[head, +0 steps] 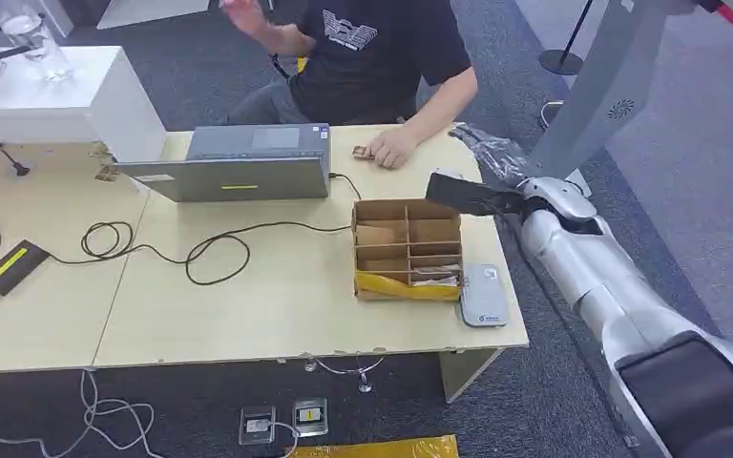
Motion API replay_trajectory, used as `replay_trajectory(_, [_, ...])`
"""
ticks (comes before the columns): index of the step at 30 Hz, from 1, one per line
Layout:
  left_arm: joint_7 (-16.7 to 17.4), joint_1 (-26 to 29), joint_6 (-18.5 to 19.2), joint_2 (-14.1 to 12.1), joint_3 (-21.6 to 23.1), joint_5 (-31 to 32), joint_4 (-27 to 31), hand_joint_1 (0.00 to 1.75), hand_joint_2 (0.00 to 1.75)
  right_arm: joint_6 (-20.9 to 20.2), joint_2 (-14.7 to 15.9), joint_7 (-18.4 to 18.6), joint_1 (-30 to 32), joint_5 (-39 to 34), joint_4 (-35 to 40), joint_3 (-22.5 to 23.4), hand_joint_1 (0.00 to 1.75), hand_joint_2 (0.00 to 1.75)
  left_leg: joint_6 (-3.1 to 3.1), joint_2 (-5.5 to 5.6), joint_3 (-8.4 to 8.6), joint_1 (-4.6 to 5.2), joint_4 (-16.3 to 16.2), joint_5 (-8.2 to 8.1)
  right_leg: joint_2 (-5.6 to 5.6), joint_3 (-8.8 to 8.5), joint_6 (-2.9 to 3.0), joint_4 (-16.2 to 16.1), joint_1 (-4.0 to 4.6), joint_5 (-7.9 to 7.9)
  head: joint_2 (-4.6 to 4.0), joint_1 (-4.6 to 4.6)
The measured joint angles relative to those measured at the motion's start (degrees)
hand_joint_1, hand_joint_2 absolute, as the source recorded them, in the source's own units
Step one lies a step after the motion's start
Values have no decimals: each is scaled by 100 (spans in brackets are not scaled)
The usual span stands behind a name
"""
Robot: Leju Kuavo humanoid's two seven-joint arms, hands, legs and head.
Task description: Pass the card to the sensor for recognition and then transmit it.
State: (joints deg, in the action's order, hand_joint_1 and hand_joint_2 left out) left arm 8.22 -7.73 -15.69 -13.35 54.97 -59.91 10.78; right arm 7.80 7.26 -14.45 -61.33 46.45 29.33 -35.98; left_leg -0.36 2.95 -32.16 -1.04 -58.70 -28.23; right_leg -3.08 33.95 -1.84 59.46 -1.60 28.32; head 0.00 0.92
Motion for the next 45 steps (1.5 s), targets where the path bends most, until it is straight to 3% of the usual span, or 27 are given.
replay_trajectory(10, [-46, 12, -162, 52, 0, -186, 0, 0, 0, -301, 788, 399, 622, -352, 1108, 249, 0, 175, -1, -2, 1, 0, 0, -2, -1, 0, 0, -1, 0, 0, 0, -2])
replay_trajectory(17, [-46, 12, -352, 83, 0, -324, 0, 0, 0, -174, 1075, 400, 1093, -665, 1703, 291, 0, 175, -1, -3, 1, -1, 0, -2, -1, 0, 0, -1, 1, 0, 0, -2])
replay_trajectory(29, [367, 8, -693, 197, 0, -468, 0, 0, 0, 711, 1169, 374, 1917, -1193, 1960, 284, 0, 175, 0, -3, -1, -1, 0, -3, 0, -1, 0, -2, 1, 0, 0, -2])
replay_trajectory(45, [402, 4, -802, 249, -2, -468, 0, 0, 0, 955, 1276, 712, 2296, -1408, 2146, 199, 0, 175, 0, -3, 0, 0, 1, -3, 0, 0, 0, -2, 0, 0, 0, -2])
